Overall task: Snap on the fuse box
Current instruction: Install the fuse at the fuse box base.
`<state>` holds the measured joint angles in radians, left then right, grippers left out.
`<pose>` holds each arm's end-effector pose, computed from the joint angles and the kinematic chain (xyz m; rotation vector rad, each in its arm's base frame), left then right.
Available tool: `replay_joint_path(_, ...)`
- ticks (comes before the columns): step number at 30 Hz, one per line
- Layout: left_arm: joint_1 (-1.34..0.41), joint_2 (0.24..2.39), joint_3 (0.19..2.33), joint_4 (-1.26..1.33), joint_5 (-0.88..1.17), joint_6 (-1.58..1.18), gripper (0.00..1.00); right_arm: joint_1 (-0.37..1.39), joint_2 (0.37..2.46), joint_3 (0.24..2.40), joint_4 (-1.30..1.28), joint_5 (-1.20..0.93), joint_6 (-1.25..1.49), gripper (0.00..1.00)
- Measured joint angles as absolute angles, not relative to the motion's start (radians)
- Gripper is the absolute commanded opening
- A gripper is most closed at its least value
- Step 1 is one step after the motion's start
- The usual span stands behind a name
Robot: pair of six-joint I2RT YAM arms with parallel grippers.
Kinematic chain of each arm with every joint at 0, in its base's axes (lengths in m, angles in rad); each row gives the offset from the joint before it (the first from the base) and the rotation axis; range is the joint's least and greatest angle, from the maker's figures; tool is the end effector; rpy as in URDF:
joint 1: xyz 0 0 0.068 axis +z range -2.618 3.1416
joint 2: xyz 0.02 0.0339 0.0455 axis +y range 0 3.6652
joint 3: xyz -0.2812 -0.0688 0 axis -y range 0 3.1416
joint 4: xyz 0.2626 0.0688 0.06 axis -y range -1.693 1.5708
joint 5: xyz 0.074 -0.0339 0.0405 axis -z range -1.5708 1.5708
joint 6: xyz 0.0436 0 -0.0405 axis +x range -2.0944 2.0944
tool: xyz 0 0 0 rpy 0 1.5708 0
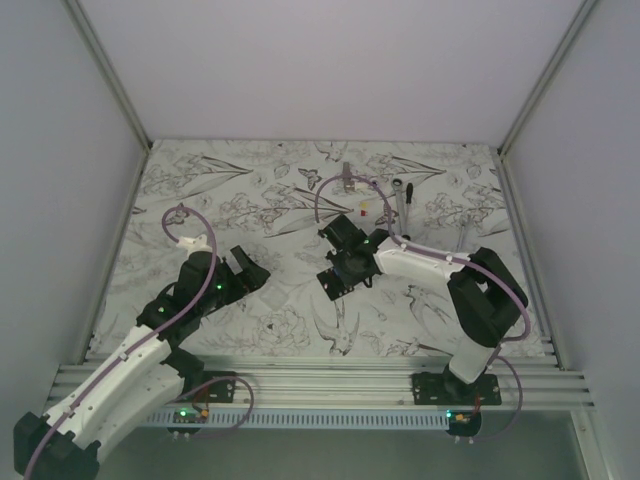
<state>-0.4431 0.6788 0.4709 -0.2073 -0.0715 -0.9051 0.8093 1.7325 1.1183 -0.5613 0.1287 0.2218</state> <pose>0.1621 -0.0735 0.2472 -0.5220 2.0082 -0.7863 0.2522 0.2564 0.1805 -0.7576 2.6261 0.1166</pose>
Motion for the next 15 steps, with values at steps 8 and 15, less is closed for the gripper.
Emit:
replay_joint_path(8, -0.443, 0.679, 0.471, -0.207, -0.069, -0.905, 1.0, 0.809, 1.732, 1.118, -0.558, 0.129, 0.221, 0.2)
replay_joint_path(15, -0.443, 0.679, 0.471, -0.207, -0.069, -0.905, 1.0, 0.809, 1.742, 1.122, -0.558, 0.129, 0.221, 0.14)
